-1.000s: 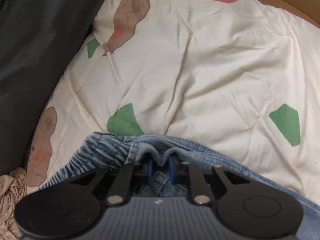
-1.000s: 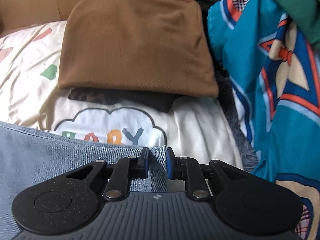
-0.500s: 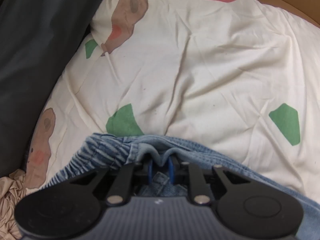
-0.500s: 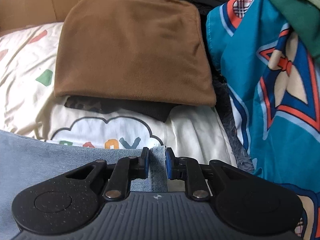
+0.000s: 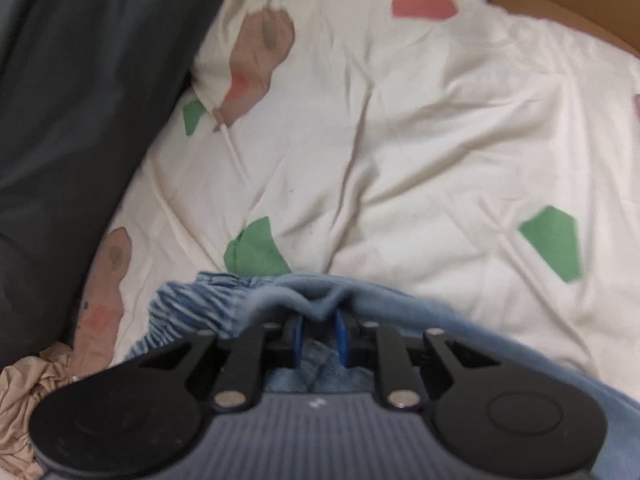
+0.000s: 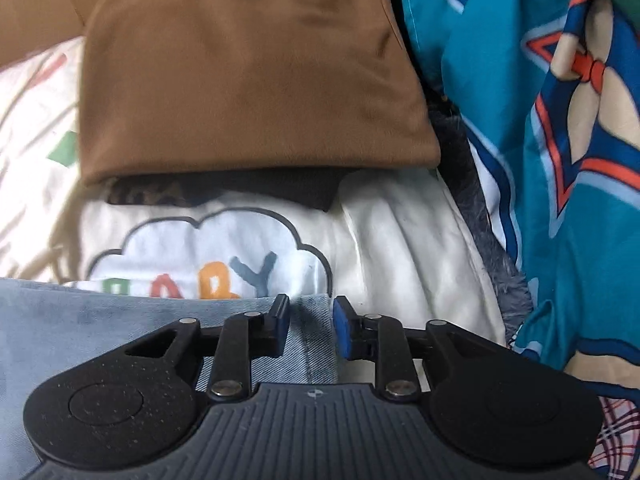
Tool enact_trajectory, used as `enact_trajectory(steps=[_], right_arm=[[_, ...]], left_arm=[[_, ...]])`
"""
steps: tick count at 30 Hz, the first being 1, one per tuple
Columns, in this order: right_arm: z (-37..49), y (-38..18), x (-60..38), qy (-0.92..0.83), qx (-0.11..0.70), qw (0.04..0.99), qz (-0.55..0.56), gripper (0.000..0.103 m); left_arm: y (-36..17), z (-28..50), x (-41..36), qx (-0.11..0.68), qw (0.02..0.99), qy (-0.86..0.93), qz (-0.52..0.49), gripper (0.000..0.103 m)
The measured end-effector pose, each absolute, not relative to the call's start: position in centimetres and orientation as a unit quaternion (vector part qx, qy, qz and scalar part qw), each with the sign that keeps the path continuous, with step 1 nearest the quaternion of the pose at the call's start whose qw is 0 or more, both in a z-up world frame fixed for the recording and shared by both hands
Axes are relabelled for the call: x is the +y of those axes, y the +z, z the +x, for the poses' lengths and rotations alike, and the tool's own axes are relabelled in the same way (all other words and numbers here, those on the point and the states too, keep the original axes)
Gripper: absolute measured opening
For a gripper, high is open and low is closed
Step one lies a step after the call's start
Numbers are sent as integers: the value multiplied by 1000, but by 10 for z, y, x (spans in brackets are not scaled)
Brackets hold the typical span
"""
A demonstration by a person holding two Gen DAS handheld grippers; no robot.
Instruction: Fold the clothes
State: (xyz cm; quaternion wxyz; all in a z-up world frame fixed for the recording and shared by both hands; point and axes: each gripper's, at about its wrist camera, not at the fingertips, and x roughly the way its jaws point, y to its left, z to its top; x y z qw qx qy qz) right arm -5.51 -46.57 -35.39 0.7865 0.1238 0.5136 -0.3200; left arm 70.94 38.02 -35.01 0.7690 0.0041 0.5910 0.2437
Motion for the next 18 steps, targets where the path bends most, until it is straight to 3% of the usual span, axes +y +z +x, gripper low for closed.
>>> enact_trajectory(steps=[10,13,18], right_arm=[[-39,-334,-420,-194,492,841,109,38],[-23,-330,-407,-151,489,852,110,38],[16,-340,-388,-83,495,861,85,38]], left_arm=[[-309,690,296,564,819,95,48,20],[-308,695,264,578,814,29,47,26],[-311,705,206,578,809,-86,63,26]])
